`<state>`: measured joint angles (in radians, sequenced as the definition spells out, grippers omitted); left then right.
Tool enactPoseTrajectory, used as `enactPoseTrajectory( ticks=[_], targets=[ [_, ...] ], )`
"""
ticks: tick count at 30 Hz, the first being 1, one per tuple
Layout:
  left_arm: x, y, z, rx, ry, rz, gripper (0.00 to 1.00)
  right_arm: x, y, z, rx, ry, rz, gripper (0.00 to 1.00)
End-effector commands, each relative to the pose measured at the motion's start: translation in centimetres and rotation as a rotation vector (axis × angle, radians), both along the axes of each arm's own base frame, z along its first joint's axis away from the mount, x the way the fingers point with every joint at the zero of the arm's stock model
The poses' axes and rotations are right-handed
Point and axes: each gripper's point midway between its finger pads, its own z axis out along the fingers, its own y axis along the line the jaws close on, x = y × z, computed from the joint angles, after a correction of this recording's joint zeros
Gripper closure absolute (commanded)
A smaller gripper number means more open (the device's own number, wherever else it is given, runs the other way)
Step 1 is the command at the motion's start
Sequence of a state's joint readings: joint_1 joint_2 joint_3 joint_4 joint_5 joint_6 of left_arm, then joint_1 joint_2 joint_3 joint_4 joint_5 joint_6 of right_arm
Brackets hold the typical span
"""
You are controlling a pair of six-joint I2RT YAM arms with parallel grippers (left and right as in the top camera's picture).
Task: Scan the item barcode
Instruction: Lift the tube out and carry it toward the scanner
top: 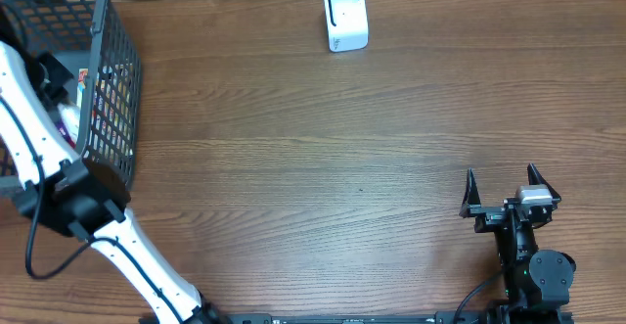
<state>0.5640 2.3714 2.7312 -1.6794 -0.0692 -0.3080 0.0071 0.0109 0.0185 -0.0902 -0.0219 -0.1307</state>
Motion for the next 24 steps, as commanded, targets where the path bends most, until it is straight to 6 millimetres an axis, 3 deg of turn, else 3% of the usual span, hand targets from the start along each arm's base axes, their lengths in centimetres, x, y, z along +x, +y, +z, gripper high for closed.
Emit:
enactPoseTrajectory(
  ticks=[1, 3, 9, 11, 14, 16, 18, 20, 21, 24],
  targets=[
    [-0.8, -1.1, 5.8, 0.046, -0.133, 0.021, 0.96, 0.0, 0.1, -0.2, 0.003, -0.003, 0.003, 0.0],
    [-1.0, -1.9, 7.6, 0.042, -0.182, 0.007, 0.96, 0.0, 0.1, -0.2, 0.003, -0.003, 0.003, 0.0],
    [-3.0, -4.1, 15.8, 0.12, -0.389, -0.02, 0.96, 0.0, 0.1, -0.2, 0.003, -0.004, 0.003, 0.0],
    [-3.8, -6.2, 18.4, 0.106, -0.473, -0.058, 0.96, 0.0, 0.1, -0.2, 0.003, -0.003, 0.003, 0.0],
    [-4.6, -9.5, 20.9, 0.05, -0.558, -0.131, 0.96, 0.0, 0.1, -0.2, 0.003, -0.004, 0.003, 0.0],
    [-4.5, -14.4, 22.4, -0.032, -0.618, -0.251, 0.96, 0.0, 0.1, -0.2, 0.003, -0.003, 0.003, 0.0],
    [-3.7, -17.6, 22.6, -0.063, -0.629, -0.359, 0.96, 0.0, 0.1, -0.2, 0.003, -0.004, 0.003, 0.0],
    [-2.7, -22.1, 22.1, -0.106, -0.608, -0.476, 0.95, 0.0, 0.1, -0.2, 0.003, -0.003, 0.003, 0.0],
    [-2.1, -24.7, 21.4, -0.123, -0.58, -0.539, 0.96, 0.0, 0.1, -0.2, 0.003, -0.003, 0.003, 0.0],
    [-1.2, -29.5, 19.1, -0.173, -0.498, -0.631, 0.96, 0.0, 0.1, -0.2, 0.003, -0.003, 0.003, 0.0]
  ],
)
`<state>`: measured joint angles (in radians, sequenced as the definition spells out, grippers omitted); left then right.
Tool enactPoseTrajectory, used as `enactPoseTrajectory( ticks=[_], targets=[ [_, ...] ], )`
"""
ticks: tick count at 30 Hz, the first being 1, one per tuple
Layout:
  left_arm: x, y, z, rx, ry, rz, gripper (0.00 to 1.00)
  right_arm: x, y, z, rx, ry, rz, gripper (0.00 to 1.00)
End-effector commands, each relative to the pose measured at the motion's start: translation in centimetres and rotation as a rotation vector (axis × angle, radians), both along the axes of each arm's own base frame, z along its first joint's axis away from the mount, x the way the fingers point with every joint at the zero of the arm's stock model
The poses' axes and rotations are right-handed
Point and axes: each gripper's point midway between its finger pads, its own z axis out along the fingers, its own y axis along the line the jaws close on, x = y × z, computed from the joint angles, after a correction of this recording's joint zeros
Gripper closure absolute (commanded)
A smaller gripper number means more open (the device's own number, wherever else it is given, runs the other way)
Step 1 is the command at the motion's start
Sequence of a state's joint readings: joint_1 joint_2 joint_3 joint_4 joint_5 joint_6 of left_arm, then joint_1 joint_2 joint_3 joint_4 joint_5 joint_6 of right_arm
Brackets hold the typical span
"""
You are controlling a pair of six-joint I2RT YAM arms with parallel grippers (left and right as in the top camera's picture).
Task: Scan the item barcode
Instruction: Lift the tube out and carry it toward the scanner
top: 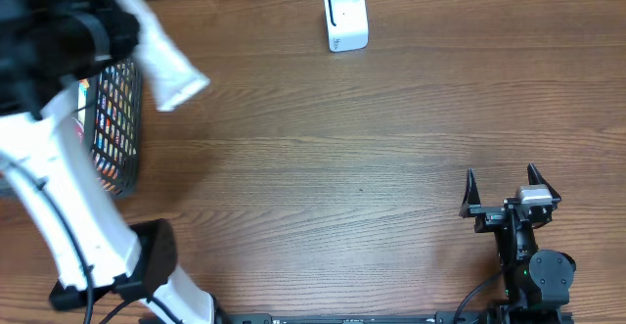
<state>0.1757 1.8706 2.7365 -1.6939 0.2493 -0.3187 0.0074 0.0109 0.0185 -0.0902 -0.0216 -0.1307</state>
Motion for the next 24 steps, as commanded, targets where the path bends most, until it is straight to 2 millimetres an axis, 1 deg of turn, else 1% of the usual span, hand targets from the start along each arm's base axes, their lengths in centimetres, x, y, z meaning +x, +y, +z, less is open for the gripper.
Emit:
enactPoseTrajectory(
  ticks=[1, 3, 4, 5, 7, 8, 9, 10, 11, 12, 13, 15, 18, 19, 22, 24],
  targets=[
    [1.2, -6.5, -3.1, -0.025, 0.105, -0.142, 0.96, 0.0, 0.1, -0.2, 0.003, -0.003, 0.003, 0.0],
    [1.5, -8.6, -5.5, -0.012, 0.185, -0.171, 0.96, 0.0, 0.1, -0.2, 0.003, -0.003, 0.003, 0.0],
    [1.6, -11.6, -9.3, 0.009, 0.308, -0.238, 0.95, 0.0, 0.1, -0.2, 0.003, -0.003, 0.003, 0.0],
    [1.6, -12.6, -10.7, 0.016, 0.353, -0.262, 0.96, 0.0, 0.1, -0.2, 0.003, -0.003, 0.003, 0.0],
    [1.2, -15.0, -15.1, 0.044, 0.487, -0.313, 0.96, 0.0, 0.1, -0.2, 0.003, -0.003, 0.003, 0.0],
    [1.1, -15.7, -16.8, 0.063, 0.537, -0.321, 0.96, 0.0, 0.1, -0.2, 0.003, -0.003, 0.003, 0.0],
    [0.9, -17.2, -20.7, 0.113, 0.63, -0.328, 0.96, 0.0, 0.1, -0.2, 0.003, -0.003, 0.003, 0.0],
    [1.0, -17.9, -22.3, 0.132, 0.656, -0.336, 0.96, 0.0, 0.1, -0.2, 0.003, -0.003, 0.003, 0.0],
    [1.2, -19.5, -25.2, 0.149, 0.691, -0.367, 0.96, 0.0, 0.1, -0.2, 0.003, -0.003, 0.003, 0.0],
    [1.2, -20.2, -26.4, 0.157, 0.705, -0.38, 0.96, 0.0, 0.1, -0.2, 0.003, -0.003, 0.003, 0.0],
    [1.0, -21.4, -28.7, 0.162, 0.738, -0.397, 0.96, 0.0, 0.1, -0.2, 0.003, -0.003, 0.003, 0.0],
    [0.6, -22.4, -31.4, 0.174, 0.793, -0.391, 0.95, 0.0, 0.1, -0.2, 0.003, -0.003, 0.003, 0.0],
    [-0.1, -23.4, -34.9, 0.196, 0.871, -0.39, 0.96, 0.0, 0.1, -0.2, 0.003, -0.003, 0.003, 0.0],
    [-0.2, -23.7, -35.5, 0.202, 0.881, -0.395, 0.96, 0.0, 0.1, -0.2, 0.003, -0.003, 0.003, 0.0],
    [0.1, -23.9, -36.3, 0.216, 0.87, -0.43, 0.96, 0.0, 0.1, -0.2, 0.003, -0.003, 0.003, 0.0],
    [0.4, -23.6, -35.9, 0.221, 0.86, -0.461, 0.83, 0.0, 0.1, -0.2, 0.003, -0.003, 0.003, 0.0]
  ],
)
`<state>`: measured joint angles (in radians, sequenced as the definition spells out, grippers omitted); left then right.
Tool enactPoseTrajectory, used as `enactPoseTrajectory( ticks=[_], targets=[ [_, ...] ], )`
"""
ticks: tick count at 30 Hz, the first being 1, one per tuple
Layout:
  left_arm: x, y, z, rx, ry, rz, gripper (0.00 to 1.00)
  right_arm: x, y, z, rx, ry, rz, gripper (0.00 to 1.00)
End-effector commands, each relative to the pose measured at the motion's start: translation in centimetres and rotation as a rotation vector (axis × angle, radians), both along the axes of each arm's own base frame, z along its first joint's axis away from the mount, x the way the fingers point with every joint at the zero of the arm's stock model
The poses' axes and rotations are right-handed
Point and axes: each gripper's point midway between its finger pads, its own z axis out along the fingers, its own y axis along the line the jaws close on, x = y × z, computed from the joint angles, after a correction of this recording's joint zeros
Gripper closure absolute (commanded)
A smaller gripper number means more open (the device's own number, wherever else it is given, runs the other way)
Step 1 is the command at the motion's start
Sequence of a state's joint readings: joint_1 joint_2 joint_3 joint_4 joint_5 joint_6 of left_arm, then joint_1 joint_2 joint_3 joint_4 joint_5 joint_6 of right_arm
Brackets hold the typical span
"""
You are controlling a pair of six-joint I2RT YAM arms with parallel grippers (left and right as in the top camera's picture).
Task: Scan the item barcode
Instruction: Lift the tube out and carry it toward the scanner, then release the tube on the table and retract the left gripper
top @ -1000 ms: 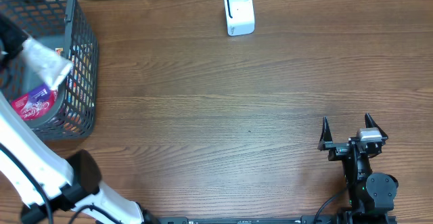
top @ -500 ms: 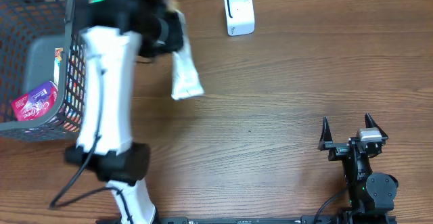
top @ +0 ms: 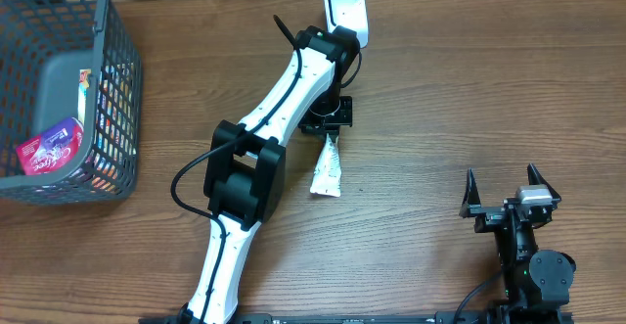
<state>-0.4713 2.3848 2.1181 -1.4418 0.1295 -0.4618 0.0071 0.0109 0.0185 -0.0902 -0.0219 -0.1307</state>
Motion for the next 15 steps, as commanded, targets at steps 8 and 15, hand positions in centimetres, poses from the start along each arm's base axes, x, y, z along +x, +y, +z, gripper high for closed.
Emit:
enactPoseTrajectory(
  ticks=[8, 15],
  targets=[
    [3.3, 4.0, 10.4, -0.139, -0.121, 0.015, 0.51, 0.0, 0.1, -0.2, 0.003, -0.003, 0.003, 0.0],
    [4.2, 7.6, 19.3, -0.259, -0.342, 0.065, 0.0, 0.0, 0.1, -0.2, 0.003, -0.003, 0.003, 0.0]
  ],
)
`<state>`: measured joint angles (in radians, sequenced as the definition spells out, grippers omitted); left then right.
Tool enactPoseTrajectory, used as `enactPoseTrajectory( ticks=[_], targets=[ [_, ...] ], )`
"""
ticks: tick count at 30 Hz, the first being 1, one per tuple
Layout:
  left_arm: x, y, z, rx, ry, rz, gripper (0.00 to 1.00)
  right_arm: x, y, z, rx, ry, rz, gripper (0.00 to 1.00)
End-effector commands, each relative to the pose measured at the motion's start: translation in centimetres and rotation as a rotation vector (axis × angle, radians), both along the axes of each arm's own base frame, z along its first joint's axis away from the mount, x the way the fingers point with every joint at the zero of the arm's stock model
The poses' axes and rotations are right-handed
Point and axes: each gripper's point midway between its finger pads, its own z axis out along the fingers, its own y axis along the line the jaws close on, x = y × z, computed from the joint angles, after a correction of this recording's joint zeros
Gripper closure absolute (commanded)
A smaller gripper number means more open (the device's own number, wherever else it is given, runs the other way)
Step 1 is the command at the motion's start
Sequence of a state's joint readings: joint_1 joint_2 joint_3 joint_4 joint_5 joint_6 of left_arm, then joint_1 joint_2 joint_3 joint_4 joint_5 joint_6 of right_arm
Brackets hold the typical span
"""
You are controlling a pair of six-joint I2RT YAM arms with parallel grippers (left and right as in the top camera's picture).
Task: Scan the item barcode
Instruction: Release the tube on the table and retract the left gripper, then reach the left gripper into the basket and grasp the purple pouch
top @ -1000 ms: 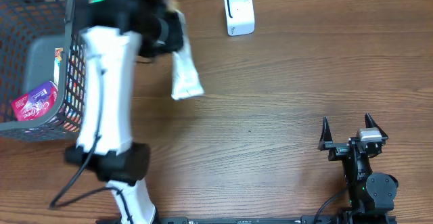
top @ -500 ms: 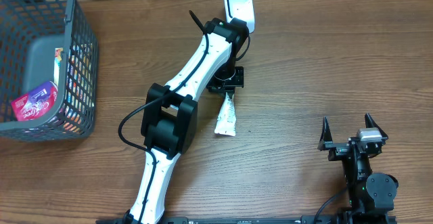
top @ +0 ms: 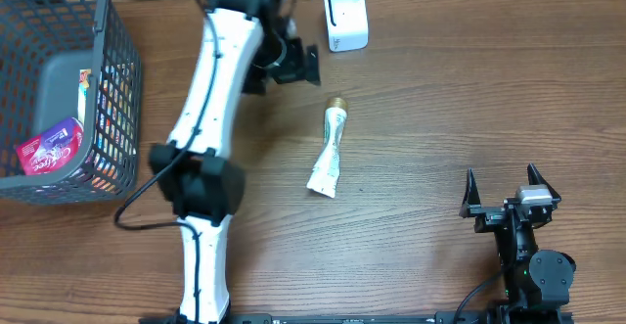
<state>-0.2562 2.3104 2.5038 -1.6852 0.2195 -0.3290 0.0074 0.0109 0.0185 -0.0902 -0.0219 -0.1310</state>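
A white tube with a gold cap lies flat on the wooden table, cap pointing toward the white barcode scanner at the far edge. My left gripper hovers to the left of the scanner, up and left of the tube and clear of it. It looks open, with nothing in it. At the near right my right gripper rests open and empty, its fingers pointing away from me.
A grey wire basket stands at the far left with a red-purple packet and other packaged goods inside. The left arm's white links stretch from the near edge up across the table's left-middle.
My left gripper was right over the tube's cap end below the scanner. It has let go and now sits up and to the left. The tube lies free on the table.
My left arm first reached down into the basket. Then it was raised near the basket's rim with a white item in its grip. It later held the tube at the table's middle below the scanner. Now the tube lies there alone. The right arm never moved.
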Motion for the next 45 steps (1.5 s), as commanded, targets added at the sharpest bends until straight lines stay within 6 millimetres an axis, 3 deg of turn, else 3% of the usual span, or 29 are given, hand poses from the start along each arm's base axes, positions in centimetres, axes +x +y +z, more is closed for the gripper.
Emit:
enactPoseTrajectory(
  ticks=[1, 6, 7, 9, 12, 16, 23, 26, 31, 37, 43, 45],
  targets=[
    [-0.9, 2.3, 8.6, -0.086, -0.206, 0.012, 0.0, 0.0, 0.1, -0.2, 0.003, -0.003, 0.003, 0.0],
    [-3.0, 7.6, 15.9, -0.087, -0.401, 0.108, 0.0, 0.0, 0.1, -0.2, 0.003, -0.003, 0.003, 0.0],
    [-3.9, 9.7, 17.7, -0.07, -0.457, 0.157, 0.0, 0.0, 0.1, -0.2, 0.003, -0.003, 0.003, 0.0],
    [-4.7, 12.6, 19.3, -0.026, -0.509, 0.226, 0.0, 0.0, 0.1, -0.2, 0.003, -0.003, 0.003, 0.0],
    [-6.7, 19.2, 21.5, 0.065, -0.579, 0.405, 0.0, 0.0, 0.1, -0.2, 0.003, -0.003, 0.002, 0.0],
    [-9.2, 27.3, 22.0, 0.118, -0.582, 0.687, 0.0, 0.0, 0.1, -0.2, 0.003, -0.003, 0.002, 0.0],
    [-13.5, 37.4, 20.5, 0.158, -0.531, 1.103, 0.0, 0.0, 0.1, -0.2, 0.003, -0.003, 0.003, 0.0],
    [-14.6, 40.8, 20.0, 0.177, -0.533, 1.202, 0.0, 0.0, 0.1, -0.2, 0.003, -0.003, 0.003, 0.0],
    [-13.1, 43.4, 16.6, 0.169, -0.452, 1.216, 0.0, 0.0, 0.1, -0.2, 0.003, -0.003, 0.003, 0.0],
    [-9.5, 44.5, 9.3, 0.179, -0.263, 1.142, 0.04, 0.0, 0.1, -0.2, 0.003, -0.004, 0.002, 0.0],
    [-7.4, 44.7, 5.5, 0.271, -0.175, 1.091, 0.07, 0.0, 0.1, -0.2, 0.003, -0.003, 0.002, 0.0],
    [-7.1, 45.2, 4.6, 0.363, -0.15, 1.074, 0.13, 0.0, 0.1, -0.2, 0.003, -0.003, 0.002, 0.0]
  ],
)
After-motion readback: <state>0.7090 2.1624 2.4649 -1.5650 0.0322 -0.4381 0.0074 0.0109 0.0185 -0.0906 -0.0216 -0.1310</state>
